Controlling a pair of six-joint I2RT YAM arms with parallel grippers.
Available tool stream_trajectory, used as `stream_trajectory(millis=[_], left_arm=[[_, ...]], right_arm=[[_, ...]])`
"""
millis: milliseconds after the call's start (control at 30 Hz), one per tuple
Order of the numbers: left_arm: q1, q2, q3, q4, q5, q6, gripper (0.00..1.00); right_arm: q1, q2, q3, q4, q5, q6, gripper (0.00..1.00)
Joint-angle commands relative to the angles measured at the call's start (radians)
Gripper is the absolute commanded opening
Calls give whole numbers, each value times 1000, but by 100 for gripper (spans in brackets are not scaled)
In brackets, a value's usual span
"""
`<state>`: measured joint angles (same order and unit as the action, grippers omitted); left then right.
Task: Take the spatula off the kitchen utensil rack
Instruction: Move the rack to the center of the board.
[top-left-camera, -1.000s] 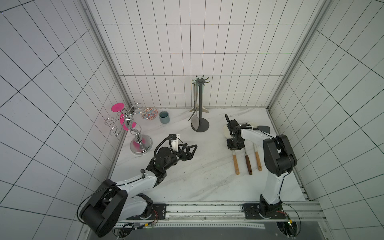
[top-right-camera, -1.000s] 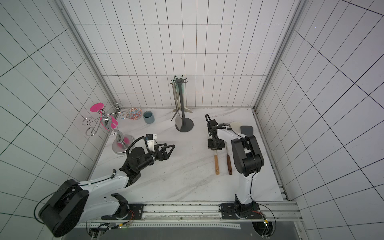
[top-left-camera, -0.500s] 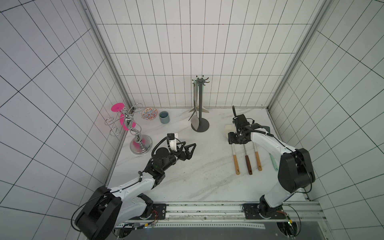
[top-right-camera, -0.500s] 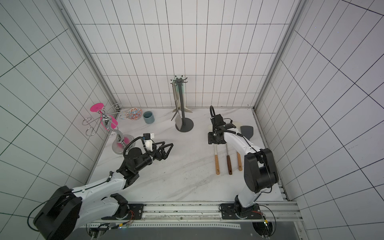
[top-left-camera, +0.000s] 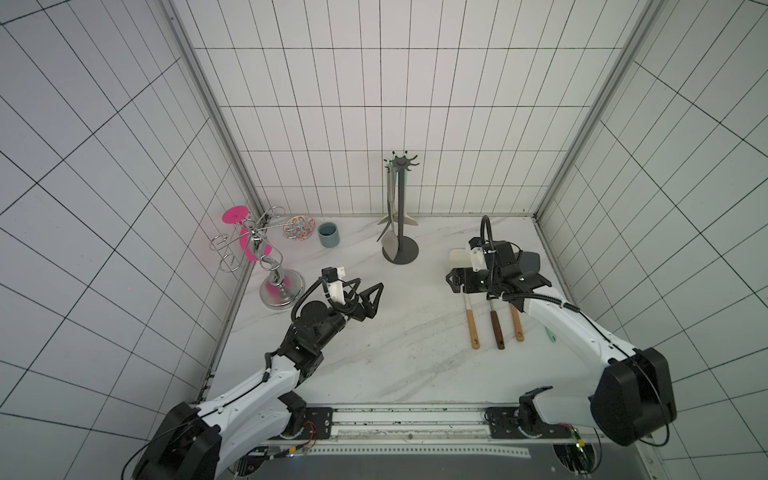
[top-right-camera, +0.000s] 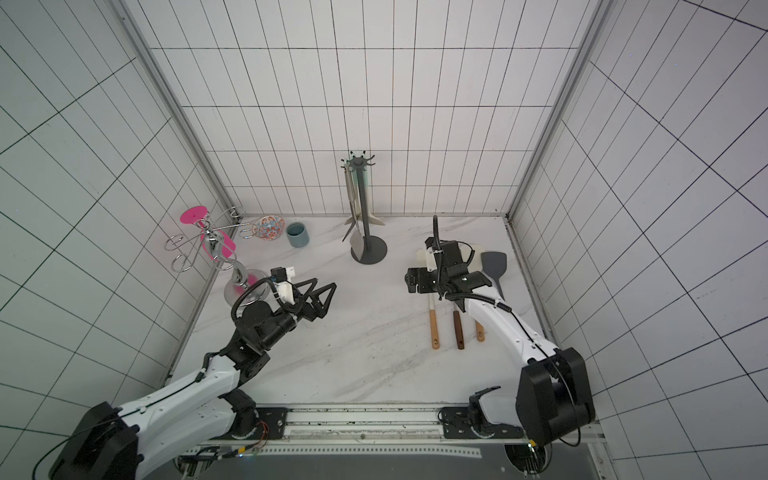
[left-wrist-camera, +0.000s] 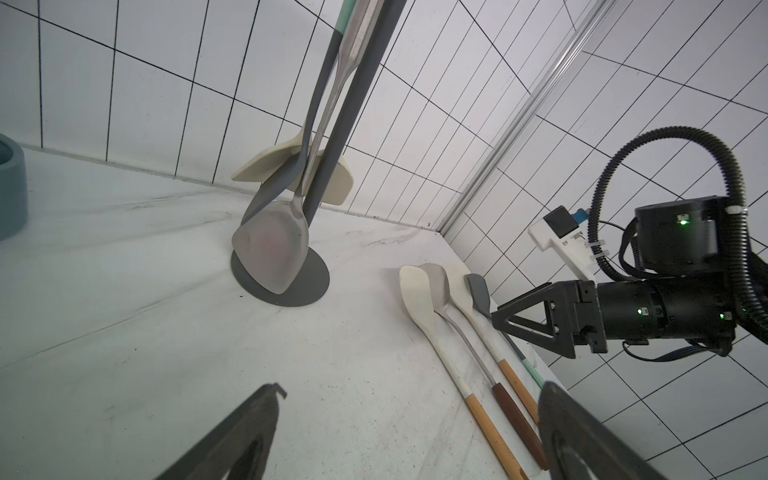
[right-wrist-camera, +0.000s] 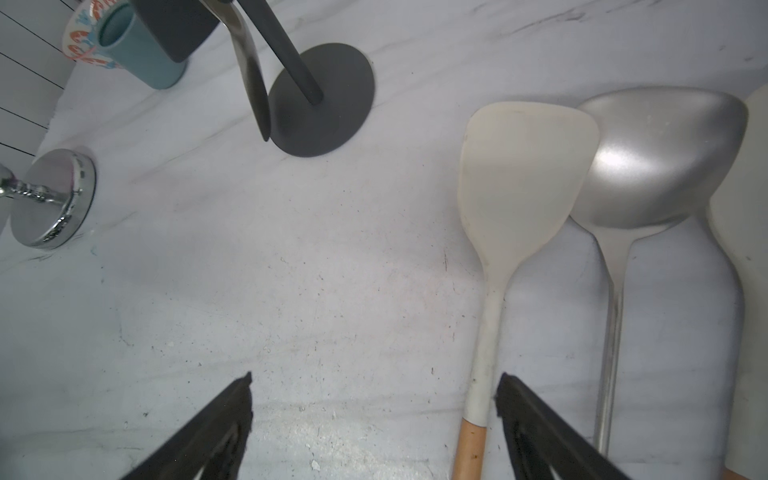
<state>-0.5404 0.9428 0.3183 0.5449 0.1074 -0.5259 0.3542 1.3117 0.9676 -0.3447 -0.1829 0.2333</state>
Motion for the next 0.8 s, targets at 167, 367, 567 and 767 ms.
stream_trajectory(millis=[167,367,567,767], left_arm=[[4,9,-10,-11,-26,14,98],[5,63,-4,4,-30,18,98],[7,82,-2,4,-56,23,98],[36,103,-4,5,-56,4,98]], right_arm=[[6,-42,-122,256,-121,43,91],[6,-6,-164,436,-167,108,89],[6,127,-138,672,-222,159,84],[9,329,-19,830,-251,248,79]])
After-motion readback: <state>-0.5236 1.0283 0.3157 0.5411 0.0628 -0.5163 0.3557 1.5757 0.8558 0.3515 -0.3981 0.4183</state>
